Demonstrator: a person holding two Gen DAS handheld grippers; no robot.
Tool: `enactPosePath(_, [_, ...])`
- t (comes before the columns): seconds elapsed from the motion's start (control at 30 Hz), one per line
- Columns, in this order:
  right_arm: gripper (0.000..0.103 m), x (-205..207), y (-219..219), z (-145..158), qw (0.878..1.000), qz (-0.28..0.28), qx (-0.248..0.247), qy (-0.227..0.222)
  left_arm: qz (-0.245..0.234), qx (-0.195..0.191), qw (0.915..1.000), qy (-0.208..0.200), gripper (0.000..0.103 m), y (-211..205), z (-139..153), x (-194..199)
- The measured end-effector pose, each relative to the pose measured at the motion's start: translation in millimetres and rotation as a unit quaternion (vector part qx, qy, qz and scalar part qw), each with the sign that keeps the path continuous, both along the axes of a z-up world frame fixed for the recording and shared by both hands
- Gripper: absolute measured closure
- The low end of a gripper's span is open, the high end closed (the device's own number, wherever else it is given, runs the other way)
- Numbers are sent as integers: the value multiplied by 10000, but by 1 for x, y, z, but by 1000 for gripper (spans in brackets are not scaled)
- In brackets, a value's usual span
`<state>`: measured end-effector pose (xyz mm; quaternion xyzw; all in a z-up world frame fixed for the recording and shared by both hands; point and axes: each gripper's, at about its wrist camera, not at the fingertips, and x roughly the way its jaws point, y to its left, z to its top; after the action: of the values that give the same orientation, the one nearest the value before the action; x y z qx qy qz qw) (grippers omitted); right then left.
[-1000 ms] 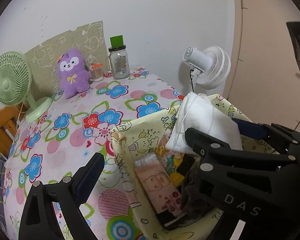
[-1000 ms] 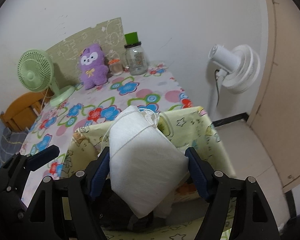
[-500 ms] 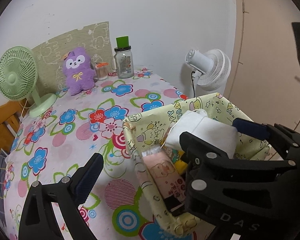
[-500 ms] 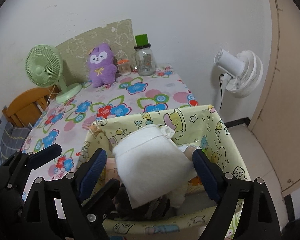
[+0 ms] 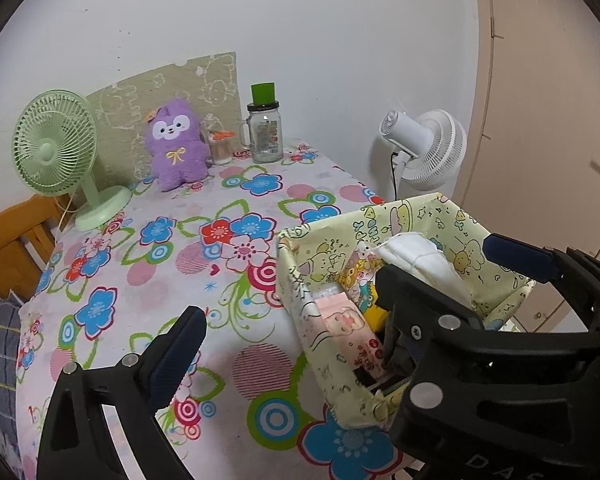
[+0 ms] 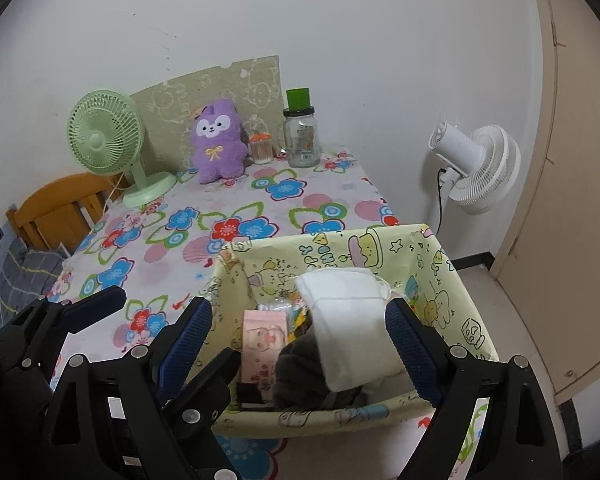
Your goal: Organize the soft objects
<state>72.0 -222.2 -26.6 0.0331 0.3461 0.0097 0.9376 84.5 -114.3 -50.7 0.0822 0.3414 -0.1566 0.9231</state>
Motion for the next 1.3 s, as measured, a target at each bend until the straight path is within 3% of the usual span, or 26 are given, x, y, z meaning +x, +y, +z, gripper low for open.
enactPosePath(0.63, [13, -31, 44, 40, 9993, 171, -34, -343, 531, -154, 9973, -488, 0, 60, 39, -35])
enactPosePath(1.3, [13, -70, 81, 79, 9949, 461, -35, -893, 1440, -366, 9825, -1126, 0, 139, 75, -89])
